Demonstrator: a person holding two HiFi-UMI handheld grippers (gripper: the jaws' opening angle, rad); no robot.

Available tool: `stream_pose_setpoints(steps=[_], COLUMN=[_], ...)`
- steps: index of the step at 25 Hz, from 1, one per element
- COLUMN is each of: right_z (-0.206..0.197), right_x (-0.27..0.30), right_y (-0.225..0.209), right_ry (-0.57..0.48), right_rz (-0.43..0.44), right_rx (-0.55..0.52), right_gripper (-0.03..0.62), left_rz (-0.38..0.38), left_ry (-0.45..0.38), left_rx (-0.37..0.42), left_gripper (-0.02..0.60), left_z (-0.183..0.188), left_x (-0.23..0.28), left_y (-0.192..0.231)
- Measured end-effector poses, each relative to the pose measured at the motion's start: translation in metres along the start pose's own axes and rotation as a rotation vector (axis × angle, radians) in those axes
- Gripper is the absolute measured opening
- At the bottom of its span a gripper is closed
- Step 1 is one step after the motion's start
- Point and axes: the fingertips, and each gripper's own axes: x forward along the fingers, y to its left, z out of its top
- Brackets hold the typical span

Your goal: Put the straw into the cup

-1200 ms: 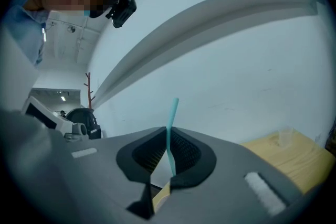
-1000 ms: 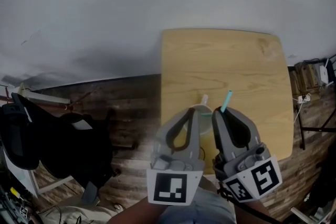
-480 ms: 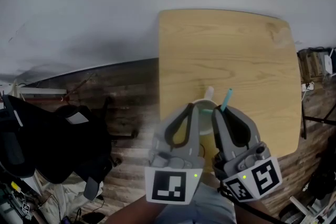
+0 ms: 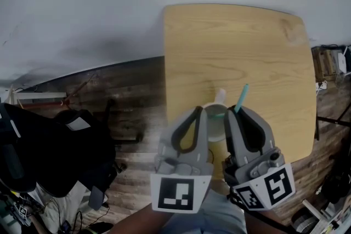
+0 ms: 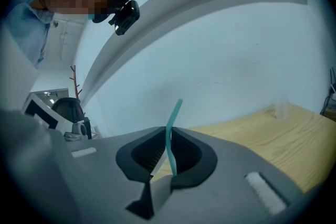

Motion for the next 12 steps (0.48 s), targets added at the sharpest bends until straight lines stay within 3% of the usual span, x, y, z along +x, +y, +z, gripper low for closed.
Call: stream_pose_setpoints(steps=[12], right_z=[-0.005], right_x=[0.0023], right_y=[-0.0015], right_ry=[0.017], right_rz=[-0.037], right_rx=[0.0], right_gripper=[0.077], left_rz=[-0.02], left_ry=[0.002], left_rx=[0.003], left_gripper=[0.017], left_z=[0.002], left_x=[-0.0004], left_y=[0.003])
